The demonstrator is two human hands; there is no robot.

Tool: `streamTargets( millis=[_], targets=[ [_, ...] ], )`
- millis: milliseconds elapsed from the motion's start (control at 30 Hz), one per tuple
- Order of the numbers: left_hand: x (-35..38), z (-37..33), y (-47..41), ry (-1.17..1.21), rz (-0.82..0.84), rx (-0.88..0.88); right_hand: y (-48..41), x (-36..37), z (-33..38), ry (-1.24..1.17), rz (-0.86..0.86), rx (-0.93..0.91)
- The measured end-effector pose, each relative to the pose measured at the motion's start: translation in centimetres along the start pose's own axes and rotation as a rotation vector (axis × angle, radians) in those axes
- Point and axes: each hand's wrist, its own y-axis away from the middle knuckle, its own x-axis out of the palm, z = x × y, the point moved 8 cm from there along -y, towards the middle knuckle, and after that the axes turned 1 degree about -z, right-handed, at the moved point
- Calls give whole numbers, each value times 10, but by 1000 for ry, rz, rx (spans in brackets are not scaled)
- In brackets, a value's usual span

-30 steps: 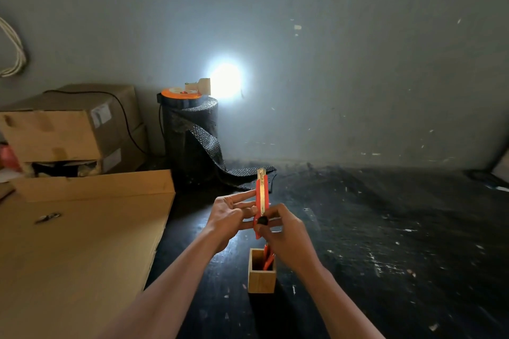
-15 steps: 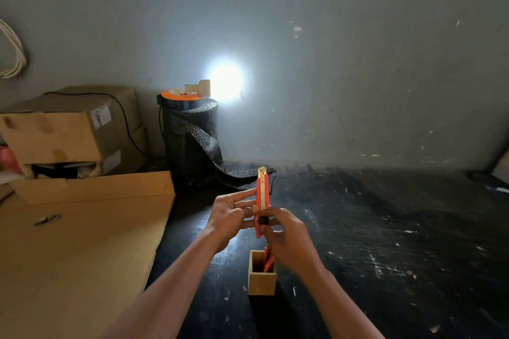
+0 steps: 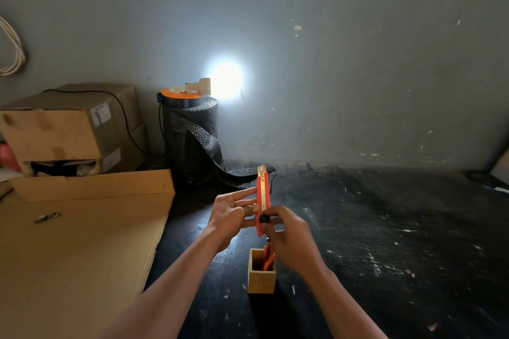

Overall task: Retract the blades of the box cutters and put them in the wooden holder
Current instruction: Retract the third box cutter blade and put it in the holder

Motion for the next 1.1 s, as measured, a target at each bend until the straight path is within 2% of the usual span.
streamTargets(
  millis=[200, 400, 767, 967, 1100],
  targets=[
    [1, 10, 0, 17, -10, -24, 7, -3, -4, -34, -89, 61],
    [-1, 7, 1, 14, -14, -11, 9, 3, -2, -11, -9, -20],
    [-2, 35, 0, -1, -26, -50, 17, 12, -27, -80, -100, 165],
    [-3, 52, -3, 18, -33, -79, 19, 24, -46, -259, -55, 286],
    [3, 71, -5, 31, 27, -114, 4, 22, -49, -370, -19, 239]
  ],
)
